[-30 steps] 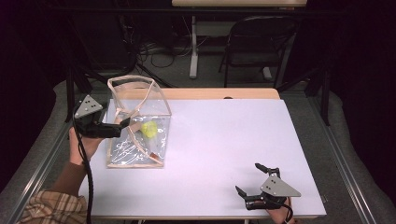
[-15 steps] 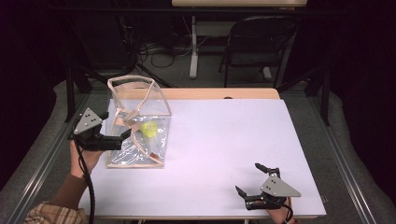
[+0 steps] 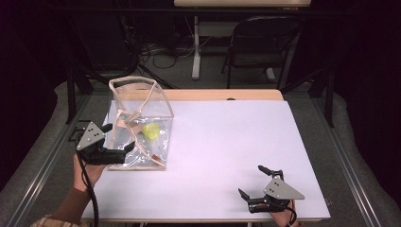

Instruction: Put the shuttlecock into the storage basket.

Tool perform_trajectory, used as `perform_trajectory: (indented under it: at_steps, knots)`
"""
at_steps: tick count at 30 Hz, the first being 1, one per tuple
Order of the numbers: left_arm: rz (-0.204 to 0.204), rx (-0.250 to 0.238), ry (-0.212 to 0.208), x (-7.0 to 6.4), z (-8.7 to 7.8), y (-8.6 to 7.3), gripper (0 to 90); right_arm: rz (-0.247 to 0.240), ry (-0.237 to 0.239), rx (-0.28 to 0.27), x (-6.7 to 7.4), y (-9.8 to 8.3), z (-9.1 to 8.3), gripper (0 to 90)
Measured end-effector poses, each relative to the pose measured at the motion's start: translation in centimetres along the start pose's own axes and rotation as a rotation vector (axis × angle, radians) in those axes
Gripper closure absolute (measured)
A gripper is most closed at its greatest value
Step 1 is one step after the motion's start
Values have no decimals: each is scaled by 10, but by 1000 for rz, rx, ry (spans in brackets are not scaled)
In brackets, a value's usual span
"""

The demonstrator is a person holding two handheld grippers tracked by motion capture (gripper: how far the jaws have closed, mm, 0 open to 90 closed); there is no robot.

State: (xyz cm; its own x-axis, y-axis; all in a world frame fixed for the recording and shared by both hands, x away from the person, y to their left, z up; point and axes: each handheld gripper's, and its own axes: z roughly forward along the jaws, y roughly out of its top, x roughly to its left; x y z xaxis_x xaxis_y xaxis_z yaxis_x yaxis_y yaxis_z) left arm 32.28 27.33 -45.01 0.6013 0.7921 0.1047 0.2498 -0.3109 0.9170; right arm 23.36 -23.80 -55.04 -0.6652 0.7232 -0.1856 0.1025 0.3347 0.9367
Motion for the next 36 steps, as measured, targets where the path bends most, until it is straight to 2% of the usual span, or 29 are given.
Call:
perform_trajectory:
  at_steps: [14,36]
  knots:
    - [-21,-4,-27,-10,-1,-25,1,-6,3,1,0,0,0,8]
    - [-14,-34,-88,-25,-1,-49,0,-3,7,3,1,0,0,8]
